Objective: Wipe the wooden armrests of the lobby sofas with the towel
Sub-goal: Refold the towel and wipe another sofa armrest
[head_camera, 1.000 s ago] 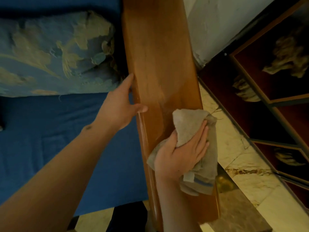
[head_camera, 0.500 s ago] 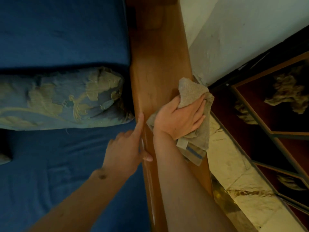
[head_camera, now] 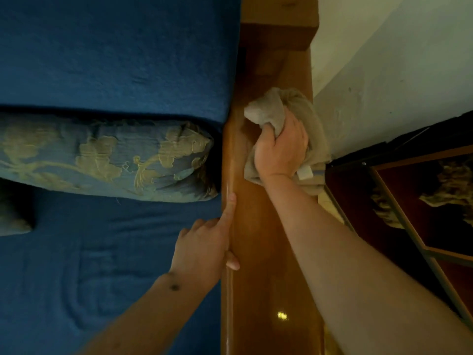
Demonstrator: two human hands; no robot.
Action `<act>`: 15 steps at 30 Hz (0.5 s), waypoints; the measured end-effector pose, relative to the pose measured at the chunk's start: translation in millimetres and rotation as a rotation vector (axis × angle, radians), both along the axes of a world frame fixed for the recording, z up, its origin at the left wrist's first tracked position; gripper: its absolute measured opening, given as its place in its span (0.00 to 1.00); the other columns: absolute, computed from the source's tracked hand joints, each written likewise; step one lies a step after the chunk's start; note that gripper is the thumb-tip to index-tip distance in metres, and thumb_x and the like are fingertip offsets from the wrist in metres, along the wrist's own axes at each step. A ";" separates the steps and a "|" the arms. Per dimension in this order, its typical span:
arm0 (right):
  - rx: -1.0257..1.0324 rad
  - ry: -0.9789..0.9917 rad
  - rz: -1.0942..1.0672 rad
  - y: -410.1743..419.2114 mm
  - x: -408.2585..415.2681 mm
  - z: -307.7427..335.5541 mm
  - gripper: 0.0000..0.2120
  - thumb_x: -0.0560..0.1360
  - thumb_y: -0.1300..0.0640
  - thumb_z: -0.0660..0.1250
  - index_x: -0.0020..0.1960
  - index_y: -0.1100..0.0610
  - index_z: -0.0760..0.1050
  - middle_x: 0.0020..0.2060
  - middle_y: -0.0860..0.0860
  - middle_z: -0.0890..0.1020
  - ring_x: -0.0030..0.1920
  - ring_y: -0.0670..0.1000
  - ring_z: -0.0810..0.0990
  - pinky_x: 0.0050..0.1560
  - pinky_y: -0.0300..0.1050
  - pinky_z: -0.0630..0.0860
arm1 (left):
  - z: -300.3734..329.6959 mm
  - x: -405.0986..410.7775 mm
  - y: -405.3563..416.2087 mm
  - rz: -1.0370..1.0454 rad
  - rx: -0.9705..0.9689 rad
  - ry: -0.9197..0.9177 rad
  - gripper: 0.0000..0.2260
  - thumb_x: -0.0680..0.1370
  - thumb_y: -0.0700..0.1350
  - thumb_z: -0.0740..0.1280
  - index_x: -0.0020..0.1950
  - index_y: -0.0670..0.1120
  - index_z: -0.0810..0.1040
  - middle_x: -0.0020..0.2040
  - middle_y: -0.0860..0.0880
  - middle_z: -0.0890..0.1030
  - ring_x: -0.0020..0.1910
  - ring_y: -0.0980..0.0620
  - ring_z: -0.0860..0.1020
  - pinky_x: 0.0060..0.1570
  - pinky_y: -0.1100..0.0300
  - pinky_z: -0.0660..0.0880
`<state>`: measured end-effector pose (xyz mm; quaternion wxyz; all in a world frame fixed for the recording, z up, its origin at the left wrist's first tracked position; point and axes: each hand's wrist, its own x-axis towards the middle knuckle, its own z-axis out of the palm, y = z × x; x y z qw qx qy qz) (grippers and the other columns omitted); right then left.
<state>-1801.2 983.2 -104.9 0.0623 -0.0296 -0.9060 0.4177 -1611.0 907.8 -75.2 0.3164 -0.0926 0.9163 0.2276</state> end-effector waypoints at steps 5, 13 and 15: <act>-0.147 -0.080 0.146 7.9 -44.3 8.0 0.11 0.70 0.51 0.57 0.31 0.49 0.74 0.32 0.50 0.80 0.39 0.55 0.78 0.46 0.55 0.77 | -6.8 0.3 -4.0 0.109 0.070 -0.068 0.63 0.68 0.58 0.79 0.66 0.74 0.20 0.50 0.53 0.84 0.48 0.53 0.82 0.52 0.50 0.81; -0.263 -0.272 0.511 27.7 -68.4 28.7 0.15 0.66 0.59 0.61 0.22 0.48 0.65 0.16 0.39 0.67 0.21 0.39 0.66 0.25 0.34 0.62 | -16.6 5.6 -10.0 0.198 0.141 -0.041 0.62 0.64 0.57 0.81 0.69 0.79 0.29 0.40 0.57 0.80 0.37 0.55 0.82 0.45 0.51 0.83; -0.276 -0.290 0.572 31.4 -64.2 29.9 0.15 0.66 0.60 0.61 0.24 0.48 0.64 0.17 0.39 0.66 0.22 0.38 0.65 0.26 0.33 0.61 | -17.7 6.1 -9.3 0.210 0.150 -0.044 0.62 0.63 0.57 0.82 0.70 0.79 0.30 0.40 0.55 0.79 0.38 0.54 0.82 0.46 0.50 0.82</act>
